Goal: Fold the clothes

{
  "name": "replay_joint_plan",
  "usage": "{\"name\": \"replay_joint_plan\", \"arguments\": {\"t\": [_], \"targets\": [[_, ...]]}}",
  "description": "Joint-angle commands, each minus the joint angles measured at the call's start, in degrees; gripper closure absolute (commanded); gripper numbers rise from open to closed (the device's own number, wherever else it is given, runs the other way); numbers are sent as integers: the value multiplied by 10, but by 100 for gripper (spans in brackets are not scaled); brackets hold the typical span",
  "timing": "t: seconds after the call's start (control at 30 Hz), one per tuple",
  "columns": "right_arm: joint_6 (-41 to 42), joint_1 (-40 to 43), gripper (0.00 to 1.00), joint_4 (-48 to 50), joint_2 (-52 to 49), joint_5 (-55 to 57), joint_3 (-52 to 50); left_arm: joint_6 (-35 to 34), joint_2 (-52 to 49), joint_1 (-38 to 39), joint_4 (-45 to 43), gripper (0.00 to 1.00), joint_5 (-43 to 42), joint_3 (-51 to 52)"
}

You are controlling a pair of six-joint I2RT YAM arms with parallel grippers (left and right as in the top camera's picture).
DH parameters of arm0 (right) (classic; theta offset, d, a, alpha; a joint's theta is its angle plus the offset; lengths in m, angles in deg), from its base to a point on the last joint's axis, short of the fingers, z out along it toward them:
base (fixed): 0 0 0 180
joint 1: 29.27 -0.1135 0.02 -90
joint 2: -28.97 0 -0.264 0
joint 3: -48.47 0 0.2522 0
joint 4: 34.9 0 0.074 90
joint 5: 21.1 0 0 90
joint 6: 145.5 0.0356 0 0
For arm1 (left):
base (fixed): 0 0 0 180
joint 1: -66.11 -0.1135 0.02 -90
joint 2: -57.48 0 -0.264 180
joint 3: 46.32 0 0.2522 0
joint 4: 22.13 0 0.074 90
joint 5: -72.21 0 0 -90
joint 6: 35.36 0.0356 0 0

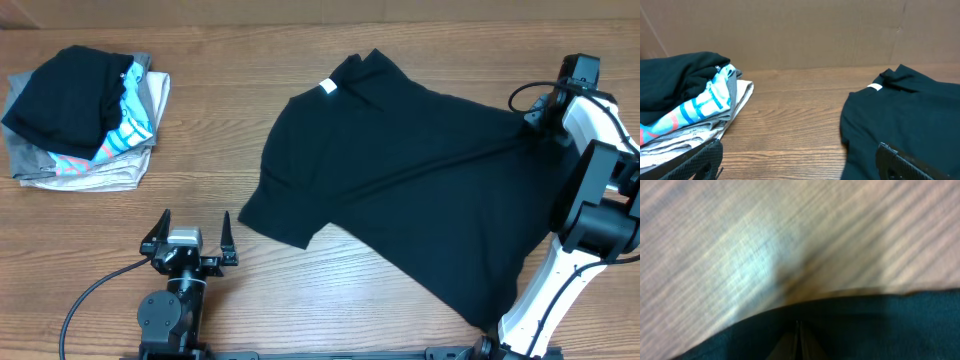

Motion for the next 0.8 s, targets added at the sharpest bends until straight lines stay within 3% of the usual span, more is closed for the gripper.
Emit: {"name": "replay_joint_plan", "arguments": {"t": [0.0, 0.2, 0.37, 0.57, 0.77], "targets": [[-28, 11, 95, 21, -39, -3, -20, 11, 4, 5, -2, 0, -7, 4], [-43, 16, 90, -12, -26, -3, 51, 11, 4, 5, -2, 0, -7, 4], [-43, 8, 73, -129, 8, -110, 196, 11, 4, 5, -2, 0, -7, 4], [-43, -29, 76, -244, 24, -272, 293, 11, 4, 5, -2, 0, -7, 4], [-87, -125, 76, -272, 24, -320, 279, 11, 4, 5, -2, 0, -7, 4]]}}
